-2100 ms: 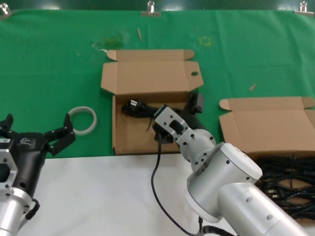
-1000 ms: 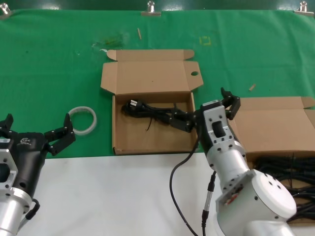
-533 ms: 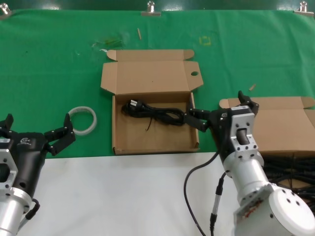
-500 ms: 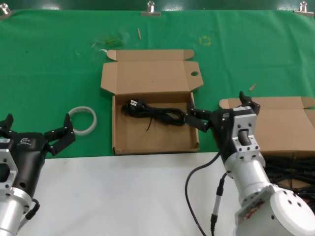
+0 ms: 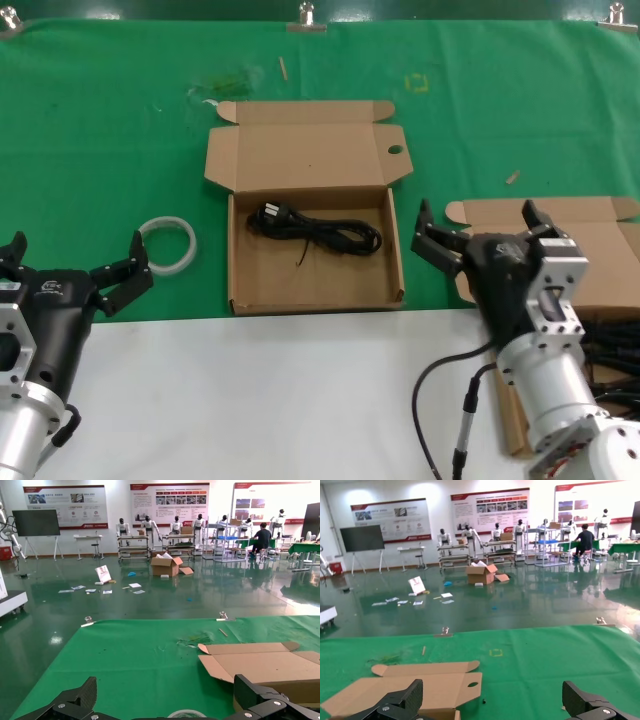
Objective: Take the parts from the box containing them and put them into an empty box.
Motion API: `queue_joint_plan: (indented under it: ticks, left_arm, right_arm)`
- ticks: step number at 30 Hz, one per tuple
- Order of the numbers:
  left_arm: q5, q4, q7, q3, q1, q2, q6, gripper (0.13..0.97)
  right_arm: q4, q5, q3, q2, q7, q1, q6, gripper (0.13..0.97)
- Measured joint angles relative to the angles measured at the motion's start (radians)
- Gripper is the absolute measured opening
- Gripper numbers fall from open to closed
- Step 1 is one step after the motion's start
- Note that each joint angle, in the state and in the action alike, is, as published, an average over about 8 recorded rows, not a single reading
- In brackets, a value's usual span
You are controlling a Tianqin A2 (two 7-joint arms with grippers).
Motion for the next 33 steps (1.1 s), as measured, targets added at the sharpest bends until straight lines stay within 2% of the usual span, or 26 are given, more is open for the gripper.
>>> queue_joint_plan:
  ticks: [10,33]
  left_arm:
    - [0.000,0.000,0.000,0.000,0.000,0.000,0.000,0.965]
    - [0.000,0.000,0.000,0.000,0.000,0.000,0.000,0.965]
  right_arm:
    - [0.053,-0.104,0.068,0.000,0.167,-0.064,-0.061,0.966]
    - [0.059,-0.115,0.075,-0.001,0.185,-0.071,-0.068,0.966]
